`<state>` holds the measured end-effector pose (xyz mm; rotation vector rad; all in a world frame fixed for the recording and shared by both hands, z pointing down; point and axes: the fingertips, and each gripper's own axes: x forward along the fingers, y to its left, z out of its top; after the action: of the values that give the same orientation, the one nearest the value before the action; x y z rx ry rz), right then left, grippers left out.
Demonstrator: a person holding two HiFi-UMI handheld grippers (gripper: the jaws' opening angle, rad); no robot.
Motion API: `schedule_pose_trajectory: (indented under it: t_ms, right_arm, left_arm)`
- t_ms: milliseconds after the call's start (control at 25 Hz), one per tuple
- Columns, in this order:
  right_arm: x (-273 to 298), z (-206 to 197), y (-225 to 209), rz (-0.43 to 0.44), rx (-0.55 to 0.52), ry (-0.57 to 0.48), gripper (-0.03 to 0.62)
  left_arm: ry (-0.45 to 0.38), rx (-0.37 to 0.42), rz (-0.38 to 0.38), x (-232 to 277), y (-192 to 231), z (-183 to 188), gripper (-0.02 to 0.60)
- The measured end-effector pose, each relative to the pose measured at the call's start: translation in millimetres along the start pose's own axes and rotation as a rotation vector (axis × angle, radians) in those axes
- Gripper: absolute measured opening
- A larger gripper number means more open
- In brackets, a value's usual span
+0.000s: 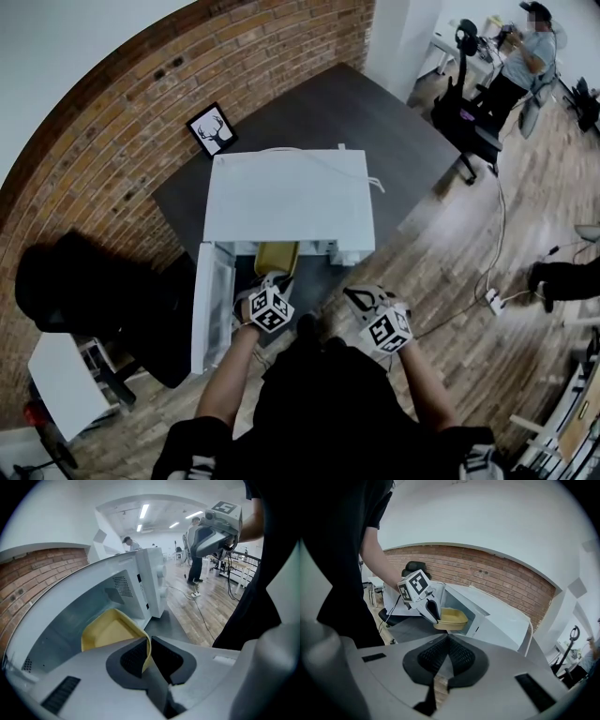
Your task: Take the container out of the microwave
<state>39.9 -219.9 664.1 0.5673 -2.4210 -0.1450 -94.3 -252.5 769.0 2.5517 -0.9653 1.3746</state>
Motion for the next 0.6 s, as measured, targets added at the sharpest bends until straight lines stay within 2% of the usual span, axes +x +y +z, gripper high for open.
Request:
schedule_pose_trajectory:
  t_ms: [600]
  right_arm:
    - [-18.8, -5.2, 10.0, 0.062, -0.032, -0.034, 0.000]
  left_arm:
    - [0.027, -0.049, 0.080, -30.3, -25.2, 4.5, 0.031]
